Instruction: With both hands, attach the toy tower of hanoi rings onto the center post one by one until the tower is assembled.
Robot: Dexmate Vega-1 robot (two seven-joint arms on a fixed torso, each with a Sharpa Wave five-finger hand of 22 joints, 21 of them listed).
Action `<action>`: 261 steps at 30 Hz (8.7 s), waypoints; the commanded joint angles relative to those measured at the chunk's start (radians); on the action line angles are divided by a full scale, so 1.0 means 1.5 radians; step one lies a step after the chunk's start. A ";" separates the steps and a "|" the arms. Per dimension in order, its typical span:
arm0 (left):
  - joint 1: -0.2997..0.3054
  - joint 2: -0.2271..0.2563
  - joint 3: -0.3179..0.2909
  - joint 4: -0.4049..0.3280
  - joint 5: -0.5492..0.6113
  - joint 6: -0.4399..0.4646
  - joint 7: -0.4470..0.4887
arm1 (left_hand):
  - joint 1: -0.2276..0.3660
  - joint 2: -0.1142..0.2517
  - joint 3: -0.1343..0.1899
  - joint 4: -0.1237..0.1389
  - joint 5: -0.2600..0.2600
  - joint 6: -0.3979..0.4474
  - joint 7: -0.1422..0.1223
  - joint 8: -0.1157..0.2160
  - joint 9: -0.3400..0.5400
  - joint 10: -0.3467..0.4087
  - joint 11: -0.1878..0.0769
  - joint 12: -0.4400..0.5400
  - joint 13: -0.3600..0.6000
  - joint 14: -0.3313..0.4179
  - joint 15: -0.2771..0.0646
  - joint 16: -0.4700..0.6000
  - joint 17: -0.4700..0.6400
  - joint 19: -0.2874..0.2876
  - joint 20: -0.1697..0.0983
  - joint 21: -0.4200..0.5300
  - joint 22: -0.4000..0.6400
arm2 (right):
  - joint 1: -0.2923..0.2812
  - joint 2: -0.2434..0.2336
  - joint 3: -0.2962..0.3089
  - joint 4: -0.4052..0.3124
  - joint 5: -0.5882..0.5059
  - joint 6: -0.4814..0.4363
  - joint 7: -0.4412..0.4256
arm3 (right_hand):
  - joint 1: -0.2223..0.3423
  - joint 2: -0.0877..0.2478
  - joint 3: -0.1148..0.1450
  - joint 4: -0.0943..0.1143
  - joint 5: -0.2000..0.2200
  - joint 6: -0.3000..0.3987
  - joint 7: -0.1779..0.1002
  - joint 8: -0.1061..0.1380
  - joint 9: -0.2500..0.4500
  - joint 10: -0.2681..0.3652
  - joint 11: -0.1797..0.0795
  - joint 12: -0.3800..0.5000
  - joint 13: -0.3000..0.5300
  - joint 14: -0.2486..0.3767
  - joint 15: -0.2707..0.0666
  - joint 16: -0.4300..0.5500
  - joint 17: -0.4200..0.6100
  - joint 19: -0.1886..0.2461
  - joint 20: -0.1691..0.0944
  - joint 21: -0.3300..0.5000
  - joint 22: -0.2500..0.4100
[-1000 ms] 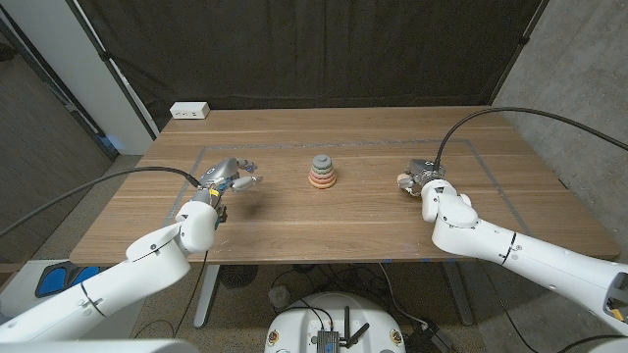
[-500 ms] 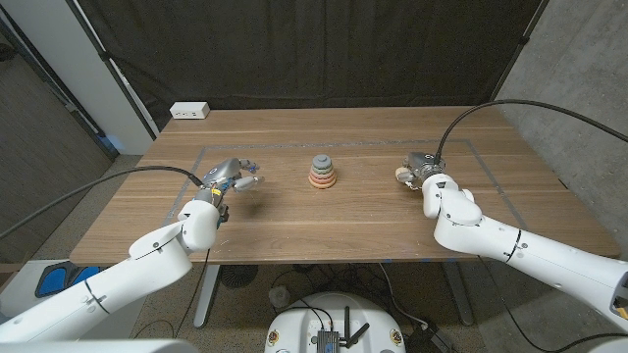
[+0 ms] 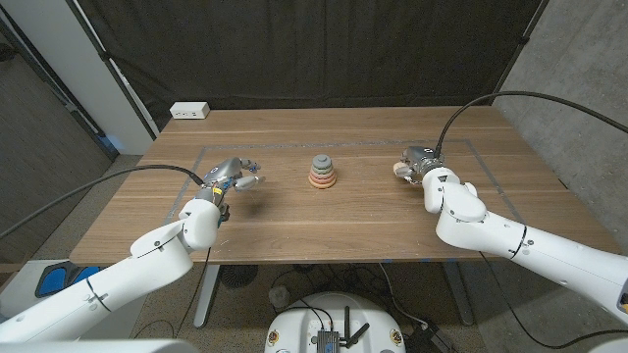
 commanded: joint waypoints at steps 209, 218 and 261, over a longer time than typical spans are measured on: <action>0.028 0.011 -0.024 0.025 -0.010 -0.029 0.015 | -0.008 -0.003 0.027 -0.002 0.001 0.006 0.000 -0.007 0.004 0.003 0.002 -0.005 0.004 0.003 -0.046 0.017 -0.008 0.008 -0.092 0.005 0.001 | 0.169 0.234 -0.045 0.177 -0.121 0.330 0.259 | 0.051 0.033 -0.001 0.008 -0.010 0.025 -0.006 -0.025 0.003 0.073 -0.041 -0.042 0.031 0.004 0.002 -0.008 0.003 0.013 -0.026 -0.014 -0.005; 0.025 0.011 -0.023 0.028 -0.011 -0.032 0.013 | -0.008 -0.003 0.028 -0.002 0.001 0.005 0.001 -0.008 0.004 0.004 0.002 -0.005 0.004 0.003 -0.046 0.017 -0.008 0.007 -0.092 0.005 0.002 | 0.170 0.233 -0.048 0.184 -0.114 0.330 0.254 | 0.050 0.033 -0.001 0.008 -0.010 0.025 -0.007 -0.026 0.003 0.073 -0.041 -0.042 0.032 0.003 0.002 -0.008 0.003 0.012 -0.026 -0.015 -0.005; 0.021 0.011 -0.020 0.019 -0.008 -0.019 0.016 | -0.007 -0.004 0.030 -0.003 0.001 0.009 -0.001 -0.007 0.005 0.007 0.000 -0.004 0.005 0.010 -0.046 0.021 -0.011 0.016 -0.092 0.008 0.009 | 0.153 0.200 -0.029 0.153 -0.085 0.346 0.239 | -0.015 -0.026 -0.022 0.012 -0.003 -0.127 0.013 -0.067 0.016 -0.072 0.018 -0.065 -0.005 -0.024 0.002 -0.013 0.003 0.006 -0.026 -0.029 -0.014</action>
